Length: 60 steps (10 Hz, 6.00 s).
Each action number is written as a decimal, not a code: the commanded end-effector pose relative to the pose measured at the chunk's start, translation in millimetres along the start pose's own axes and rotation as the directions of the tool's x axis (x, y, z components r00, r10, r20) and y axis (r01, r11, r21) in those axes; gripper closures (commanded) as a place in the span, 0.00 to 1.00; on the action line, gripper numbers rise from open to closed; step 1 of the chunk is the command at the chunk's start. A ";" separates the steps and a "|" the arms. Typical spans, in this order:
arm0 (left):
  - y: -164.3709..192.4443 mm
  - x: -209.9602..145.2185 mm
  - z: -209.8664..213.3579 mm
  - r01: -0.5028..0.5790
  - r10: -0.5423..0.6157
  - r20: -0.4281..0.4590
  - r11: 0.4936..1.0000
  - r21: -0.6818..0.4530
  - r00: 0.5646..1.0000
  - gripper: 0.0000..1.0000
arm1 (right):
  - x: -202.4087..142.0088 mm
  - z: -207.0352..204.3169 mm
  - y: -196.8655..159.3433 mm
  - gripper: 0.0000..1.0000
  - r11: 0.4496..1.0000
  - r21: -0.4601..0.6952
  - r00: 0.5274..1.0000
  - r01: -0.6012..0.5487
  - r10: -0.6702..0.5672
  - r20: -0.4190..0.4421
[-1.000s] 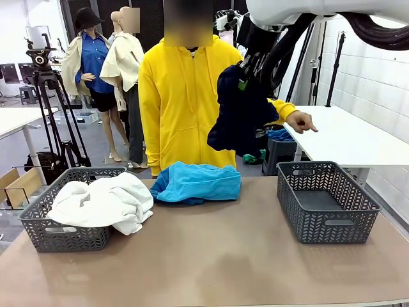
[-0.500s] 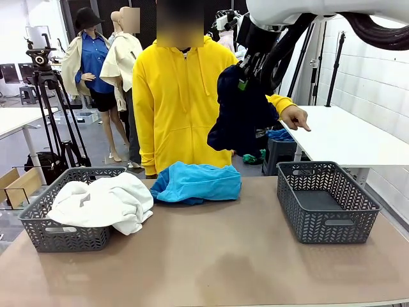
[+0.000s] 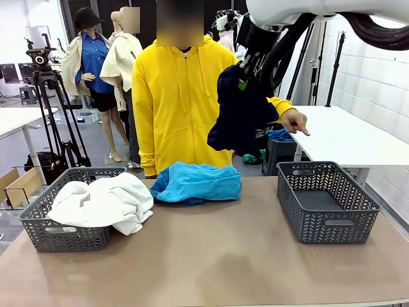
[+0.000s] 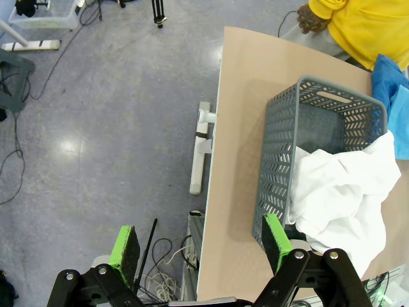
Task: Sort the tops and bottoms.
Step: Sort the clothes according to human instructions, then lift clothes from the center of the table with your left hand.
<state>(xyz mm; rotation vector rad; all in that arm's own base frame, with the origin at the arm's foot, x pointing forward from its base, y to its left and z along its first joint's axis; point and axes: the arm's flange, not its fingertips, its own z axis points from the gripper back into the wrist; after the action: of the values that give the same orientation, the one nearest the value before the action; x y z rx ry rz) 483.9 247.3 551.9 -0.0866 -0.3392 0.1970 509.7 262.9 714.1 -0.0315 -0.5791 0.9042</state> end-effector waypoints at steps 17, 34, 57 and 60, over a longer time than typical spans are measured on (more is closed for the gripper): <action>1.3 -0.6 1.0 0.002 -0.002 0.000 1.000 0.005 1.000 0.00 | -238.3 -97.0 -86.3 1.00 0.875 -0.214 0.872 0.435 -0.468 -0.143; 1.3 -0.6 1.0 0.002 -0.002 0.000 1.000 0.005 1.000 0.00 | -260.6 -145.4 -75.5 0.00 0.859 -0.165 0.829 0.484 -0.511 -0.226; -373.8 -72.8 14.6 0.520 -0.427 0.332 0.809 -0.275 0.841 0.00 | -460.3 -78.5 -172.3 0.00 0.440 -0.367 0.418 0.820 -0.897 -0.140; -396.4 -85.9 9.0 0.545 -0.466 0.303 0.792 -0.276 0.831 0.00 | -470.6 -74.9 -176.7 0.00 0.453 -0.368 0.425 0.812 -0.891 -0.157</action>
<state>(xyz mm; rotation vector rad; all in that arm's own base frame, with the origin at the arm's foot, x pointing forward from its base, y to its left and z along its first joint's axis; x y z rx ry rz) 466.7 -179.1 542.6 -0.3112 -0.6057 -0.3946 451.2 -188.8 466.2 -0.0724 -0.2739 -0.2519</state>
